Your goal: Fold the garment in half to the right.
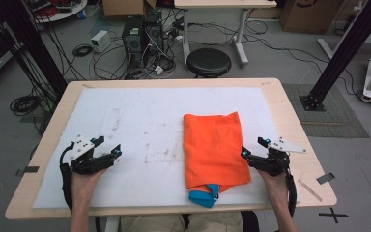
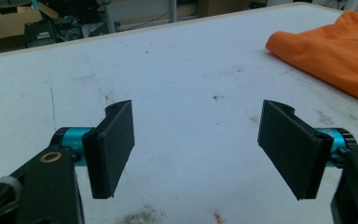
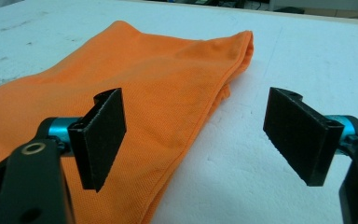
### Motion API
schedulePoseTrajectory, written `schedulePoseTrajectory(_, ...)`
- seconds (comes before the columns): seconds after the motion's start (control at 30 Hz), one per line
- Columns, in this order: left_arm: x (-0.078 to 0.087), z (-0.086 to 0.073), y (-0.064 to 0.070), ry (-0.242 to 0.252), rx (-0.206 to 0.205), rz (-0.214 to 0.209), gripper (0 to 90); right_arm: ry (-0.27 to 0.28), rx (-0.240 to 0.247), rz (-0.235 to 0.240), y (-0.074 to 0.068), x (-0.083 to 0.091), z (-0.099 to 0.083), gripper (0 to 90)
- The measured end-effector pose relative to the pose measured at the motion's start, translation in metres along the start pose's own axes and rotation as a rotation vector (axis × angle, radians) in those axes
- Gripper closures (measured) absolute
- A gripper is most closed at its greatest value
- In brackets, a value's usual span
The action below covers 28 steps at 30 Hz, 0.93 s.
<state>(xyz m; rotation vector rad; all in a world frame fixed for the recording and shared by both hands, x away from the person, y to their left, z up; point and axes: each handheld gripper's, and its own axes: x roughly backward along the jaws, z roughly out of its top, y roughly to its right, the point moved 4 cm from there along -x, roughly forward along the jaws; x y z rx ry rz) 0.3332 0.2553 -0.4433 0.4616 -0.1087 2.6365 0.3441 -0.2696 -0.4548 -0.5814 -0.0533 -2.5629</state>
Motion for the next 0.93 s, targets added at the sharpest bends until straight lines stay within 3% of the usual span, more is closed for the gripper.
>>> schedulePoseTrajectory(0.93, -0.0055, -0.0024, 0.0083, -0.033, -0.014, -0.016, 27.1, -0.001, -0.004, 0.003, 0.0023, 0.001, -0.0009, 21.6)
